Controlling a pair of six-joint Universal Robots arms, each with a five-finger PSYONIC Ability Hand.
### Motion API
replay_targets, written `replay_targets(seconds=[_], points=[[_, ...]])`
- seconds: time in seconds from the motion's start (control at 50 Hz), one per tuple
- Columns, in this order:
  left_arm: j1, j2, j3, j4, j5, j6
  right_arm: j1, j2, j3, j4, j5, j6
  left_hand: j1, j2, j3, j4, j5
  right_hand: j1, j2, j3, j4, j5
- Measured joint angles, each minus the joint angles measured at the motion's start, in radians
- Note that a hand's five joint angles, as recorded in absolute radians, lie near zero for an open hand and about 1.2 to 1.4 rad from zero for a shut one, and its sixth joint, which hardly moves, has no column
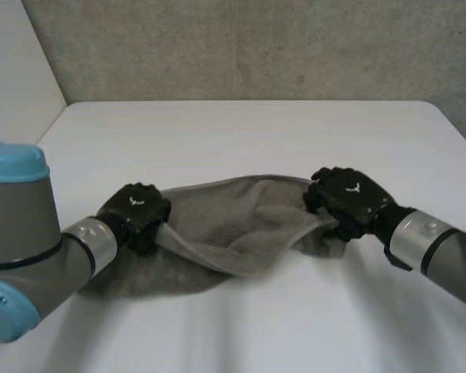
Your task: Fold the towel.
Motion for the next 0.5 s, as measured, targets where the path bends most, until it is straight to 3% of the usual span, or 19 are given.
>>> replay_targets(seconds=[0.1,0.5], points=[[0.020,0.011,-0.045,0.013,-0.001,-0.007,0.004,0.055,0.016,-0.070,0.004,-0.042,0.000,0.000,0.000,0.000,0.000,-0.164,-0.145,0.000,0.000,-0.207],[0.095,0.082,-0.070,0.007,0.003,-0.045,-0.001,0.185,-0.045,-0.247,0.080,-0.042,0.000,0.000,0.000,0.000,0.000,-0.170,-0.146,0.000,0.000,-0.212]])
